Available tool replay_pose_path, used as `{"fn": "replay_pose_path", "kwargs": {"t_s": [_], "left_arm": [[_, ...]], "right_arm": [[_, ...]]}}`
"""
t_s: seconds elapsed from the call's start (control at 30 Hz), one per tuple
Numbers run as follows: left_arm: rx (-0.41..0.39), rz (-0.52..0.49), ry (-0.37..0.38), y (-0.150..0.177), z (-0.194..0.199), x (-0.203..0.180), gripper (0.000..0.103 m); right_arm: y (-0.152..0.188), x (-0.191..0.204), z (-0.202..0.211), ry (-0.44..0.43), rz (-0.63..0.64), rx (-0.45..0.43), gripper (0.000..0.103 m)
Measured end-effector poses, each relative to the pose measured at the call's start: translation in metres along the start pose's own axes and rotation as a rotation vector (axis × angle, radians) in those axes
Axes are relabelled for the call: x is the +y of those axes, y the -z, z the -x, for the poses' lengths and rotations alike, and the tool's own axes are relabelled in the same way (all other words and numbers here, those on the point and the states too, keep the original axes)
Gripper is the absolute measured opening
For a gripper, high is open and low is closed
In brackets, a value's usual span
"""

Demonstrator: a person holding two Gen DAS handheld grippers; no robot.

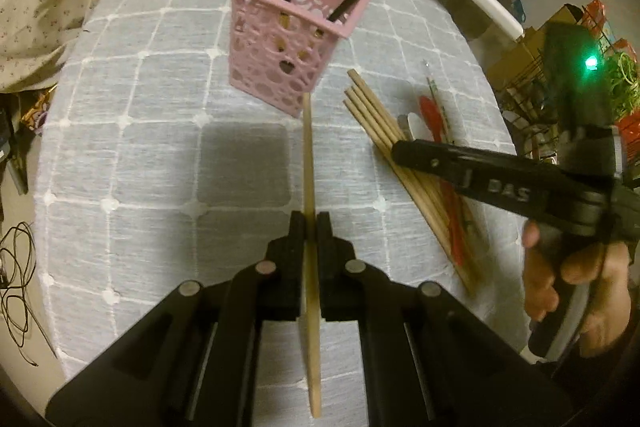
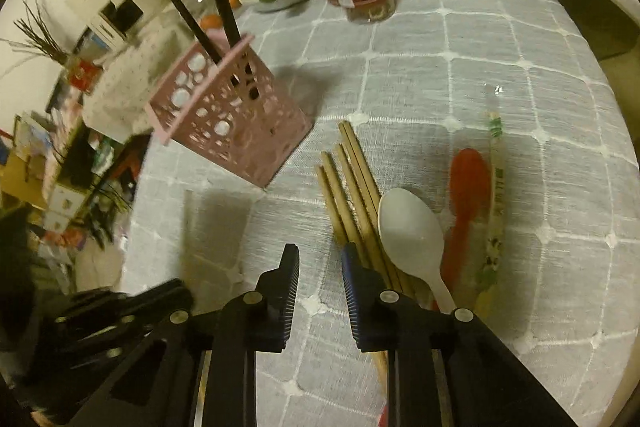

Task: Organize utensils
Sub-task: 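Grasp a wooden chopstick with the left tool while the right tool grasps another, then lift both wooden chopsticks and carry them above the pink basket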

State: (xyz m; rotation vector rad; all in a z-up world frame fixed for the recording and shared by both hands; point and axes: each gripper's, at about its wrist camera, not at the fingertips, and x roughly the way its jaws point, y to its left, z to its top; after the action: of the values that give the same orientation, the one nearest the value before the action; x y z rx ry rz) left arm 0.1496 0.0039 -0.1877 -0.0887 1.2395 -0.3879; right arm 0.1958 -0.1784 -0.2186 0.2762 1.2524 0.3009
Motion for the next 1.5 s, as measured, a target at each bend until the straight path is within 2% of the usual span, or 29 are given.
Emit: {"fn": "replay_pose_path", "kwargs": {"t_s": [0.1, 0.33, 0.53, 0.63, 0.83, 0.93, 1.07, 1.13, 1.2, 1.3, 1.37, 1.4, 1.5], "left_arm": [[0.0, 0.022, 0.008, -0.001, 0.001, 0.007, 0.006], [0.003, 0.039, -0.002, 0.002, 0.001, 0.019, 0.006], [0.004, 0.04, -0.017, 0.002, -0.003, 0.019, 0.006], [0.0, 0.047, -0.018, 0.001, -0.002, 0.02, 0.006], [-0.009, 0.063, -0.018, 0.0, 0.0, 0.024, 0.006], [-0.011, 0.066, -0.017, 0.001, 0.0, 0.025, 0.006], [-0.012, 0.069, -0.016, 0.0, 0.001, 0.027, 0.006], [-0.012, 0.068, -0.017, 0.0, 0.0, 0.027, 0.006], [-0.011, 0.067, -0.02, 0.0, 0.0, 0.028, 0.006], [-0.011, 0.066, -0.03, -0.001, -0.002, 0.028, 0.006], [-0.012, 0.065, -0.035, -0.001, -0.003, 0.028, 0.006], [-0.013, 0.064, -0.035, 0.0, -0.003, 0.028, 0.006], [-0.026, 0.053, -0.032, 0.001, 0.003, 0.027, 0.006]], "right_arm": [[-0.001, 0.0, -0.009, 0.011, -0.004, 0.019, 0.022], [-0.006, 0.001, -0.019, 0.105, 0.017, 0.025, 0.022], [-0.001, 0.028, -0.035, 0.258, 0.17, 0.029, 0.022], [-0.002, 0.03, -0.033, 0.207, 0.172, 0.043, 0.022], [-0.008, 0.008, -0.018, 0.025, 0.036, 0.039, 0.022], [-0.003, 0.0, -0.021, -0.012, 0.001, 0.057, 0.022], [-0.003, 0.0, -0.028, 0.0, -0.003, 0.074, 0.022], [-0.007, 0.006, -0.033, 0.027, 0.007, 0.077, 0.022], [-0.007, 0.008, -0.035, 0.112, 0.051, 0.082, 0.019], [-0.003, 0.025, -0.04, 0.207, 0.168, 0.055, 0.018], [0.001, 0.039, -0.044, 0.283, 0.251, 0.036, 0.011], [0.004, 0.046, -0.046, 0.3, 0.283, 0.029, 0.007], [0.007, 0.055, -0.046, 0.319, 0.312, 0.018, 0.006]]}}
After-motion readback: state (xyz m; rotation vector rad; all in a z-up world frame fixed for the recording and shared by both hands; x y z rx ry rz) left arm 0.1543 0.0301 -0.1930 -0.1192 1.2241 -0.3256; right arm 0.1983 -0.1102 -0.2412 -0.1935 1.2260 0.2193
